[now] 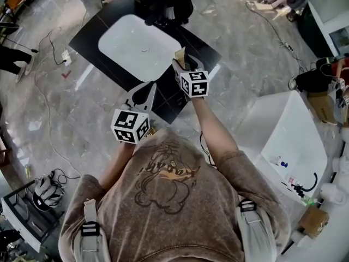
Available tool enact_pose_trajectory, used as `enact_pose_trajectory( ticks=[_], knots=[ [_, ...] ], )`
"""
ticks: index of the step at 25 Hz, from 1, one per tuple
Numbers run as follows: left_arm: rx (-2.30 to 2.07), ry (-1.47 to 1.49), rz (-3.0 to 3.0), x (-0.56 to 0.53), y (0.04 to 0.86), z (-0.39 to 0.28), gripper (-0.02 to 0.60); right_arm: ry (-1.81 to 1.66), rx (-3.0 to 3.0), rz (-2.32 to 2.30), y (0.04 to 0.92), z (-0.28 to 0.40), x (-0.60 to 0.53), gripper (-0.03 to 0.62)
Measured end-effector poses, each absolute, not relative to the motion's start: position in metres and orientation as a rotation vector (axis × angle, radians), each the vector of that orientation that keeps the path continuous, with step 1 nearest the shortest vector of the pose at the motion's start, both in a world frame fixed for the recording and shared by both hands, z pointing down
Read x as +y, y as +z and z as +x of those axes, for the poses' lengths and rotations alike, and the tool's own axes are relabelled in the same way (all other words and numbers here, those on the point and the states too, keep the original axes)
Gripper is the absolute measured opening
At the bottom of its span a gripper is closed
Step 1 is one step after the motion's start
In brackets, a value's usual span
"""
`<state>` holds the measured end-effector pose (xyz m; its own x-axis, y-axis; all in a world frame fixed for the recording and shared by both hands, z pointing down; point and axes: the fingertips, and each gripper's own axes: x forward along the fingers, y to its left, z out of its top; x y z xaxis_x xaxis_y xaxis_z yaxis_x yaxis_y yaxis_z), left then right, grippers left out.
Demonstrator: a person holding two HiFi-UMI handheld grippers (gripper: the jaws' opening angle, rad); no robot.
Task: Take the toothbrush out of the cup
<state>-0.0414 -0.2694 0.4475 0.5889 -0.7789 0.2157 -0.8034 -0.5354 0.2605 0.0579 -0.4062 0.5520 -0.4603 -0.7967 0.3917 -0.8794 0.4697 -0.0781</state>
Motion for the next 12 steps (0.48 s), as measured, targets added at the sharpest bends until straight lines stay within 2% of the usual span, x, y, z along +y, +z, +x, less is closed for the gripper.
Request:
enact_pose_trajectory(
  ticks=[3,9,12],
  knots=[
    [-1.284,0.102,2.489,-0.2689,0.4483,-0.0412,0.018,0.384,-2.419,1.420,0.5525,0.0583,-0.4057,0.230],
    [-1.292,0.098,2.481,-0.2644,0.4498,-0.0437,0.018,0.370,-2.415,1.424,0.5519,0.0613,-0.4007,0.135],
    [-1.290,0.100,2.478,-0.2651,0.4499,-0.0449,0.017,0.372,-2.412,1.429,0.5512,0.0616,-0.4011,0.126]
  ],
)
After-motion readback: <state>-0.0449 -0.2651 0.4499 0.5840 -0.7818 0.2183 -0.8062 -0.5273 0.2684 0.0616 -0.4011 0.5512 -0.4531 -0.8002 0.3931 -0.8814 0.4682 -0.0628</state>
